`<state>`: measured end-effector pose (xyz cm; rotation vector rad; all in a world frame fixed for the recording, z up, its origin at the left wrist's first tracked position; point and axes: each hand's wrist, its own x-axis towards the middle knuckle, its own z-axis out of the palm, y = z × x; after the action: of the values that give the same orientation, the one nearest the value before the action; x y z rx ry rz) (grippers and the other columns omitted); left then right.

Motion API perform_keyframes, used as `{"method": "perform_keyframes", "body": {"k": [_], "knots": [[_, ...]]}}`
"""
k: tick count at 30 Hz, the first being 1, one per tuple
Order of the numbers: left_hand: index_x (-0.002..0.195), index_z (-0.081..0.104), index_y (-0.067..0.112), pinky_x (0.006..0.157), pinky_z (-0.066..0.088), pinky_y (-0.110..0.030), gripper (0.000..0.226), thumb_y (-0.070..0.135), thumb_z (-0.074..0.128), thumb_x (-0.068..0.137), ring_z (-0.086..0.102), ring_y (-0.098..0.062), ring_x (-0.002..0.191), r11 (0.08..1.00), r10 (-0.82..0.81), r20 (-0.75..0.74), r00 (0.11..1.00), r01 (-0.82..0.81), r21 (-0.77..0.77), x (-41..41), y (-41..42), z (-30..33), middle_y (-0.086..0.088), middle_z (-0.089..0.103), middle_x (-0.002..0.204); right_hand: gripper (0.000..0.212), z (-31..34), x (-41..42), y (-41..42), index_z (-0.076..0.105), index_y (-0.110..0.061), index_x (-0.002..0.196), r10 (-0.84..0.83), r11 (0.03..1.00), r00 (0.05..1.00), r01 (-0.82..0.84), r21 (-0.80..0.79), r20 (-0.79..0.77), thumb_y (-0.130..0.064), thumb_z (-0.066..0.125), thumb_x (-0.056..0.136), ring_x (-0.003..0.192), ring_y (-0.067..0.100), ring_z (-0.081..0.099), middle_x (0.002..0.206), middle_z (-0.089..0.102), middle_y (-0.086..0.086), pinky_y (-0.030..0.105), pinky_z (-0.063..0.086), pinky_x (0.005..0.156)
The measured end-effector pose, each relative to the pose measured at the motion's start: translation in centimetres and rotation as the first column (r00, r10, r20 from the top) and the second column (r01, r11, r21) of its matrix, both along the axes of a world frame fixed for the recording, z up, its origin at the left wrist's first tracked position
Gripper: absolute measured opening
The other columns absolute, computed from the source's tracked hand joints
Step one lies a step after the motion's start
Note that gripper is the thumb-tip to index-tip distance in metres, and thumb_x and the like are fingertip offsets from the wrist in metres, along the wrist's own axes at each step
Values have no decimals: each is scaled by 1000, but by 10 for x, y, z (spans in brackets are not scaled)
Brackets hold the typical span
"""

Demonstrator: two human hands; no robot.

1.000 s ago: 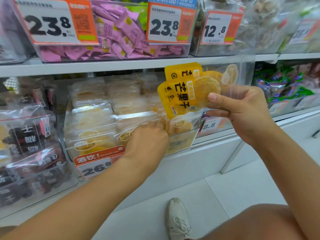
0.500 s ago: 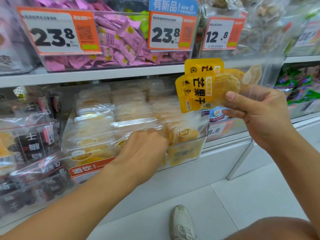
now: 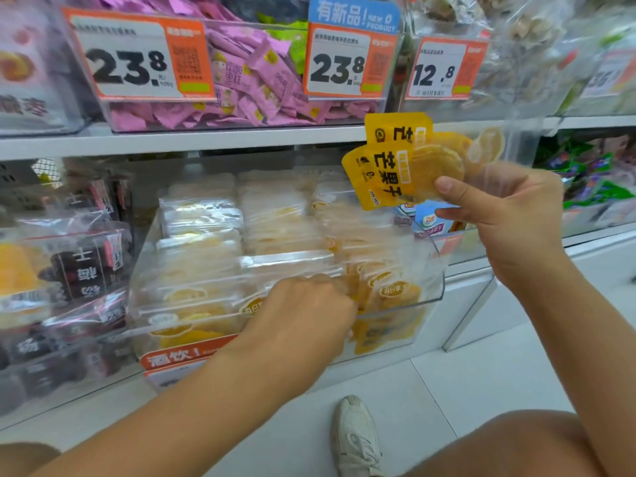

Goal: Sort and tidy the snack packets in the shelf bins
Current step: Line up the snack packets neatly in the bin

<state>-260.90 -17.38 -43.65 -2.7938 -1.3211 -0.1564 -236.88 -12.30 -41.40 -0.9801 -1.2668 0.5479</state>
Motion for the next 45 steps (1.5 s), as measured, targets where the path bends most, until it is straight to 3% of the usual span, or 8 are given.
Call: {"method": "perform_keyframes", "body": {"k": [3, 9, 12, 17, 28, 34, 38, 45], "knots": [[110, 64, 27, 69, 41, -29, 20, 40, 53, 99, 61, -16, 92, 996, -94, 38, 995, 94, 2, -6, 1, -2, 8, 63, 98, 14, -2, -3, 1, 76, -15, 91, -21, 1000, 997, 20, 15, 68, -10, 81, 79, 78, 21, 75, 84, 78, -3, 30, 61, 64], [81, 75, 28, 56, 40, -13, 19, 43, 66, 90, 56, -1, 59, 995, 58, 698, 713, 11, -95, -33, 38, 51, 15, 65, 65, 22, -3, -1, 15, 77, -23, 96, -96, 992, 961, 71, 103, 261, -11, 82, 79, 74, 9, 71, 82, 77, -11, 30, 61, 68], [94, 73, 29, 71, 45, -21, 17, 45, 67, 89, 60, -1, 75, 982, 171, 485, 858, -109, -153, -35, 81, 67, 15, 69, 83, 31, -7, -6, 25, 74, -37, 97, -123, 988, 896, 70, 139, 428, -12, 81, 80, 84, -3, 71, 88, 72, -31, 32, 60, 80], [141, 48, 12, 105, 41, -37, 57, 42, 62, 95, 50, -29, 129, 973, 222, 89, 971, -215, -90, -5, 146, 50, -9, 54, 141, 24, -17, 7, 39, 78, -24, 103, -177, 978, 886, 110, 177, 429, -16, 82, 81, 87, 6, 73, 94, 77, -12, 45, 60, 80], [97, 72, 25, 78, 54, -39, 15, 19, 75, 84, 65, -28, 91, 974, 176, 270, 947, -206, 89, 10, 179, 27, 1, 70, 94, 22, -19, 22, 40, 79, -16, 101, -167, 980, 949, 130, 150, 266, -16, 82, 79, 75, 21, 74, 87, 78, -4, 50, 60, 68], [97, 68, 28, 70, 42, -32, 17, 13, 63, 91, 58, -28, 85, 979, 202, -16, 979, -201, 42, 34, 185, 29, -2, 53, 94, 25, -23, 19, 41, 79, -18, 104, -118, 989, 952, 89, 115, 284, -16, 83, 79, 82, 20, 75, 92, 78, -5, 49, 60, 76], [75, 64, 25, 66, 40, -28, 17, 22, 70, 90, 63, -24, 82, 968, 248, 182, 951, -239, -74, 21, 196, 26, 1, 67, 82, 25, -21, 21, 39, 79, -15, 104, -120, 989, 965, 95, 112, 235, -14, 83, 79, 81, 21, 75, 92, 78, -2, 49, 61, 73], [85, 67, 21, 71, 43, -26, 14, 31, 65, 95, 65, -18, 79, 937, 349, 580, 737, -279, -208, 4, 199, 7, 4, 72, 89, 24, -17, 21, 37, 77, -20, 100, -111, 986, 984, 93, 135, 138, -11, 82, 78, 80, 20, 75, 90, 78, -6, 38, 63, 65]]}}
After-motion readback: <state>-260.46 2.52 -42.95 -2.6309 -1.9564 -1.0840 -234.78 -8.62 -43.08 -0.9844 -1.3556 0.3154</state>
